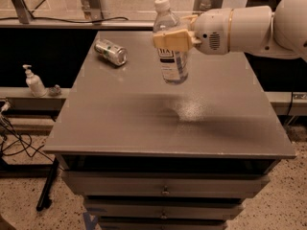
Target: Place blue plastic bottle upright
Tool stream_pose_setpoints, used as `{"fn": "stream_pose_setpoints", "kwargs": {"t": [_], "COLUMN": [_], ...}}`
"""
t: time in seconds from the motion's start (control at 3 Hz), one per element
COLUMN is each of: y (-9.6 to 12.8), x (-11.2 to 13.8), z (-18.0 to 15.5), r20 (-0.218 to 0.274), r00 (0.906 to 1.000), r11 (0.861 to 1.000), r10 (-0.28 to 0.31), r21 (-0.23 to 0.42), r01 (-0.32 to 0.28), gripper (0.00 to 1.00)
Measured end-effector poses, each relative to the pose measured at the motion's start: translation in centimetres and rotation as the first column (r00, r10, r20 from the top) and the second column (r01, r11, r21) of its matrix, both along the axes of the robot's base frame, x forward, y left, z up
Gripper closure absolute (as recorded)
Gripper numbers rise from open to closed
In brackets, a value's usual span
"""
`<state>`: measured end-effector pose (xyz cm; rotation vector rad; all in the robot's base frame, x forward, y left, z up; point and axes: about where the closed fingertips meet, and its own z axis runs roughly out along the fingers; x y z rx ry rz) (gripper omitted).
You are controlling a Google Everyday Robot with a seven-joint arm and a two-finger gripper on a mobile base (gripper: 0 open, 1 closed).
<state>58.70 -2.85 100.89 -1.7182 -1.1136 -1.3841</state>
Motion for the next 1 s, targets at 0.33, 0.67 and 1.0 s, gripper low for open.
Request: {"fn": "stream_pose_setpoints", "kwargs": {"t": [0.33, 0.67, 1.0], "y": [-0.9, -2.3, -4.0], "x": [-0.2, -1.5, -2.2], "z": [-0.1, -0.9, -1.5], "r20": [0.026, 0.081, 0.123], "r00": [0.9995, 0.9944, 0.9878], "r11": [1.0, 0.997, 0.995], "r10": [0.015, 0.068, 0.095], "r21": [-0.022, -0.026, -0.006], "r01": [-0.015, -0.066, -0.095], "gripper": [1.0, 1.0, 1.0]}}
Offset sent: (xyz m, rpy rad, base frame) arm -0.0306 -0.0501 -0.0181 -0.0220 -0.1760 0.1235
